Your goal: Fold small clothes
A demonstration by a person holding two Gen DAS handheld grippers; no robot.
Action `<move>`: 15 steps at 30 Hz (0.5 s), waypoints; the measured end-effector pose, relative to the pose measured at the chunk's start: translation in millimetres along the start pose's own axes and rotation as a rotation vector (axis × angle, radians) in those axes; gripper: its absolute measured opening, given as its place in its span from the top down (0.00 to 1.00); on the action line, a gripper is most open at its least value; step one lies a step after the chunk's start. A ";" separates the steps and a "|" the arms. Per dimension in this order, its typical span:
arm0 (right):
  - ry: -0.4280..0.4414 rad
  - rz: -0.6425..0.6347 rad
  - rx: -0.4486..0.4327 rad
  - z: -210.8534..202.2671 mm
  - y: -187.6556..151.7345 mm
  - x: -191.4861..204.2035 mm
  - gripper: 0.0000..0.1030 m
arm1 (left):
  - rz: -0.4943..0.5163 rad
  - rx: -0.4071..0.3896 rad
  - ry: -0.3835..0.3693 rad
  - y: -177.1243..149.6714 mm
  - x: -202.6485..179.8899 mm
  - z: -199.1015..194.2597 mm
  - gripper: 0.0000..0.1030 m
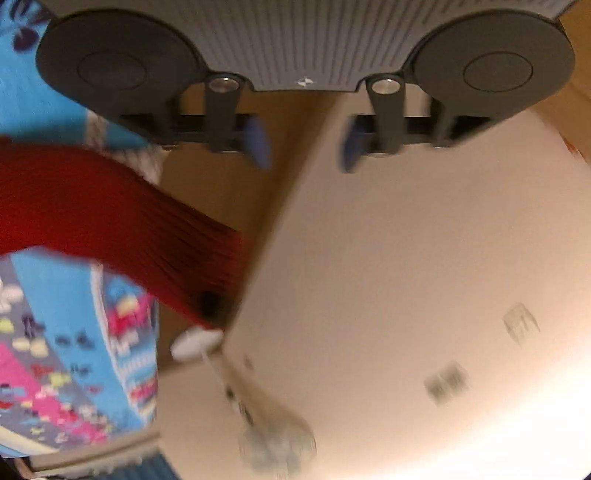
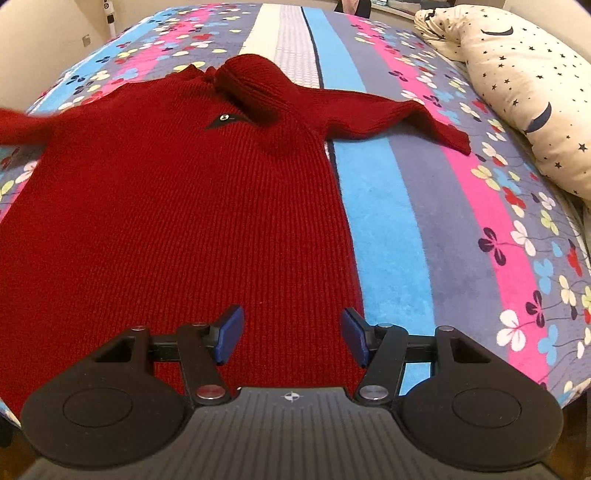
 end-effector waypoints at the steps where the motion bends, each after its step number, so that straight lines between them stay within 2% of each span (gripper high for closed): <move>1: -0.005 0.003 -0.004 -1.0 1.9 -1.6 0.41 | -0.021 0.028 -0.029 -8.1 -1.9 5.2 0.36; 2: -0.009 0.006 -0.006 -1.2 2.9 -2.4 0.41 | -0.040 0.052 -0.061 -14.8 -4.6 7.5 0.34; 4: -0.012 0.014 -0.006 0.5 6.8 -4.9 0.41 | -0.077 0.101 -0.126 -29.1 -10.6 8.2 0.22; 7: -0.018 0.060 -0.040 1.8 17.5 -11.3 0.41 | -0.105 0.119 -0.217 -48.1 -22.4 -7.2 0.15; 9: 0.010 0.128 -0.082 1.2 30.2 -20.4 0.40 | -0.100 0.108 -0.274 -54.6 -38.2 -24.9 0.10; 11: 0.056 0.200 -0.130 3.2 48.5 -32.6 0.40 | -0.102 0.089 -0.334 -58.4 -47.5 -48.5 0.01; 15: 0.122 0.382 -0.249 17.0 111.9 -80.0 0.39 | -0.128 0.090 -0.497 -62.2 -79.2 -99.1 0.00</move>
Point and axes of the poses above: each gripper's, at about its wrist camera, not at the fingertips, and z roughly the way its jaws point, x to its left, y to its top, the point moved 7 cm from there along z, roughly the way its jaws point, and after that the axes turned 11 degrees about x, right-handed, at the moved point
